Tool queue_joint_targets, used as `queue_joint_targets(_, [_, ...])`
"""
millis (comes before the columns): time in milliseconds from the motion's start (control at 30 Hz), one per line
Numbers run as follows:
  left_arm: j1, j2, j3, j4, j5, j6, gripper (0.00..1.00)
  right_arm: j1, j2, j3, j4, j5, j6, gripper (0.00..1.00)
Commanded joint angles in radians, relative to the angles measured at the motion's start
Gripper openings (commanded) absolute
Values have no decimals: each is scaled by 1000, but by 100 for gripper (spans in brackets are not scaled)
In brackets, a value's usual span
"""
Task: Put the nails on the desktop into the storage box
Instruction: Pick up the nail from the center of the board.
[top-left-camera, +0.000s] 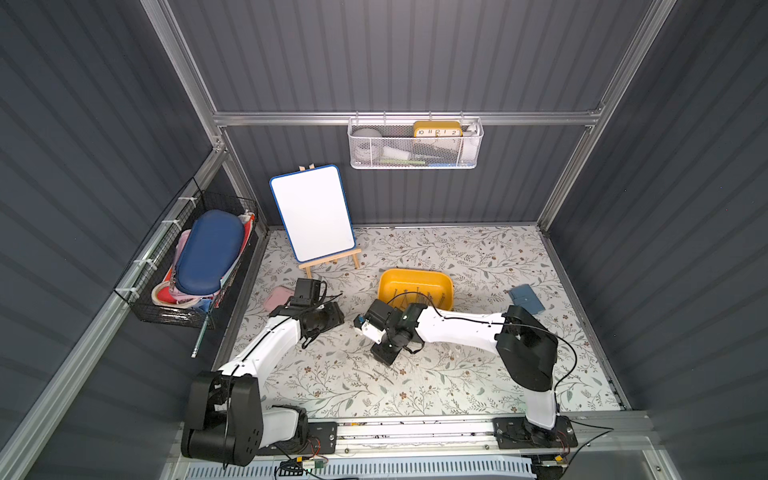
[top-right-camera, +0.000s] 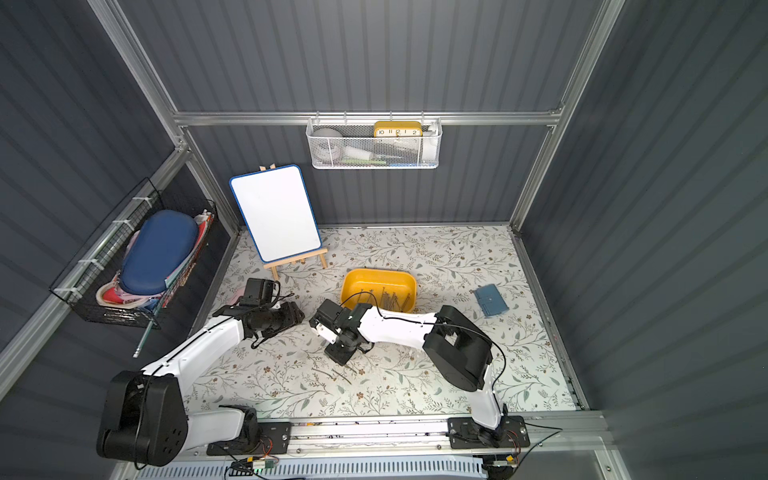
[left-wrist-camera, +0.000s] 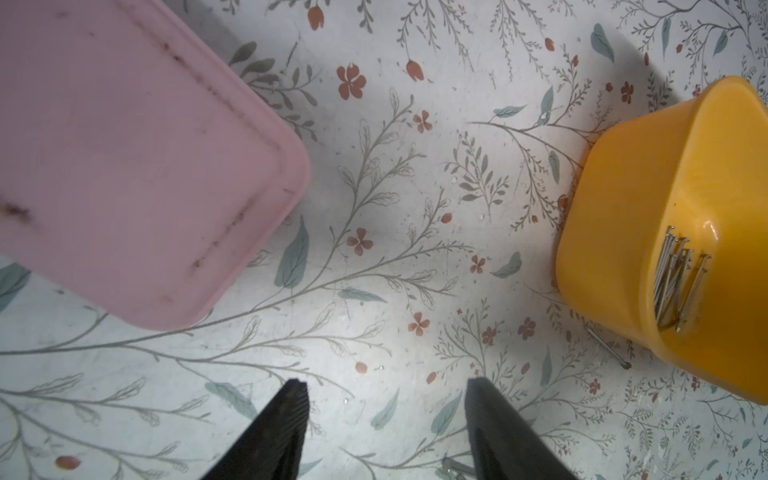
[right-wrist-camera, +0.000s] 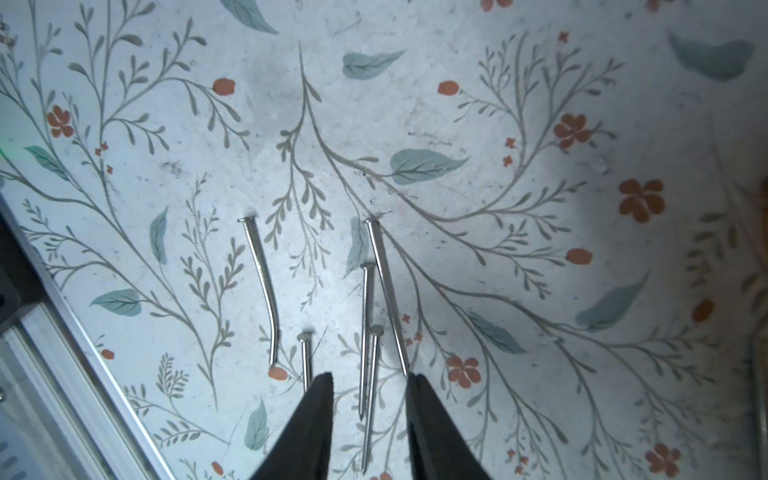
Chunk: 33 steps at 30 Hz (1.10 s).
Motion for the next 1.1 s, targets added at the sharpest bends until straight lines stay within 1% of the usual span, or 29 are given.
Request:
queue_joint_targets(0, [10, 4, -11, -13, -10, -11, 65, 15, 29, 45, -2, 27, -38, 34])
queue_joint_targets(333, [16, 1, -11, -15, -23, -16, 65, 31, 131, 154, -39, 19, -61, 34])
queue_joint_targets(500, [18, -2, -11, -16, -28, -17, 65, 34, 164, 177, -31, 42, -60, 33])
queue_joint_targets(700, [21, -15, -11, -25, -54, -23, 65, 38, 207, 198, -35, 60, -73, 26])
queue_joint_targets(867, [21, -28, -11, -28, -72, -29, 65, 47, 235, 201, -27, 98, -79, 23])
queue_joint_targets(1000, [22, -28, -11, -29, -73, -27, 65, 54, 257, 211, -34, 99, -85, 19])
queue_joint_targets(1067, [22, -29, -10, -28, -71, -26, 65, 55, 268, 216, -37, 99, -81, 19])
